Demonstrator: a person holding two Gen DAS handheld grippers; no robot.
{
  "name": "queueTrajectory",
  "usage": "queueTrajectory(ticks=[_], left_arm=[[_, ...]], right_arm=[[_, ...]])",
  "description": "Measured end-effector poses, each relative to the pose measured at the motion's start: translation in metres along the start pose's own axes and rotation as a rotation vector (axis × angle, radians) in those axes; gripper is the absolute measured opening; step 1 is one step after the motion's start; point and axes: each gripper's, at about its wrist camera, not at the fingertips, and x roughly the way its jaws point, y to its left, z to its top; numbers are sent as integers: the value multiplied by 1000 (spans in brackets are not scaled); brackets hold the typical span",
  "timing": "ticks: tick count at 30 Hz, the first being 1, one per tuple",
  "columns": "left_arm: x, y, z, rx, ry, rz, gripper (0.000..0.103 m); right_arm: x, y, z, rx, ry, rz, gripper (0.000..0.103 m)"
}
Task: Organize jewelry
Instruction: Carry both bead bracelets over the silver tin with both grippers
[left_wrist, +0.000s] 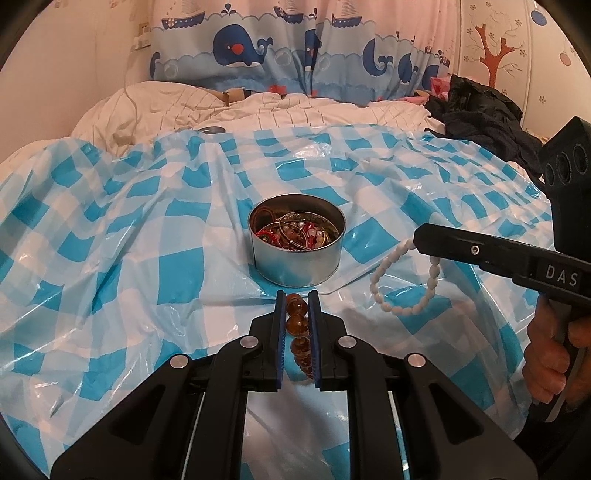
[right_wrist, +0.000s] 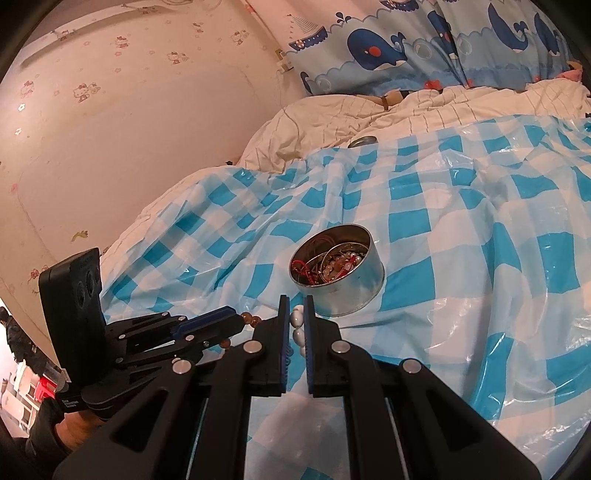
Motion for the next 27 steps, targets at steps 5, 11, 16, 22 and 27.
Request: queueTrajectory(ticks=[5, 11, 16, 22, 27], left_arm=[[-2, -2, 4, 4, -13, 1, 10], [-8, -1, 16, -9, -52, -14, 10], [-10, 0, 25, -26, -89, -32, 10], [-5, -2, 42, -36, -131, -51, 10], [6, -2, 58, -53, -147, -70, 10]], right_arm=[[-1, 3, 1, -4, -9, 7, 8], [-6, 3, 10, -7, -44, 17, 8], [-9, 1, 17, 0, -63, 24, 8], [-5, 0, 29, 12, -88, 41, 8], [0, -7, 41, 33, -107, 40, 8]])
